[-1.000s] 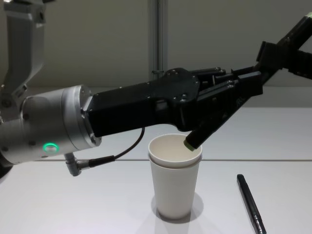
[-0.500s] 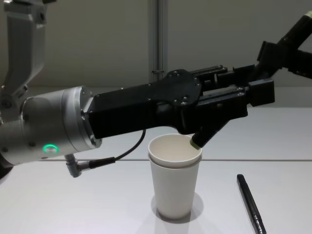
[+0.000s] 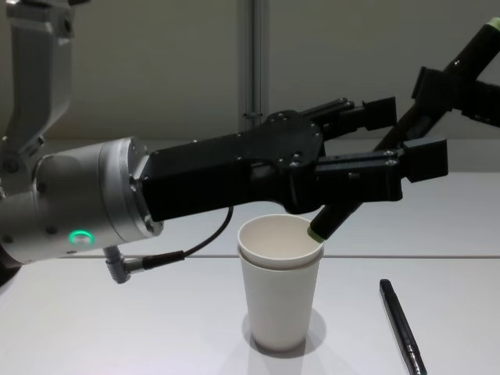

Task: Place the pen into the pen holder.

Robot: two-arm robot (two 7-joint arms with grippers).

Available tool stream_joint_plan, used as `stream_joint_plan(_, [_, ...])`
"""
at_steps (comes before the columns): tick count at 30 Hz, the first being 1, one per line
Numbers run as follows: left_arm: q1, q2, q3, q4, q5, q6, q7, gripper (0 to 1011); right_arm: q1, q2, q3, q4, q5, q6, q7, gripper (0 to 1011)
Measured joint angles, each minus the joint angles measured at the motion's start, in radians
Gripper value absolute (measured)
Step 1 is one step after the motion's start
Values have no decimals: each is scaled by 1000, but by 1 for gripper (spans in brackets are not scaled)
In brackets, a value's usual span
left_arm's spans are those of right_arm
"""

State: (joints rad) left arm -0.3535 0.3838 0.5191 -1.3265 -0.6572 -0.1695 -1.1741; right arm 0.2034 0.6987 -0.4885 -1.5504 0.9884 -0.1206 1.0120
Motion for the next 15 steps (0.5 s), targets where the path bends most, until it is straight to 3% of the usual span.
stream_joint_plan(15, [0,0,0,1,0,0,2,1001,0,0,-1,-1,0,0,1,203])
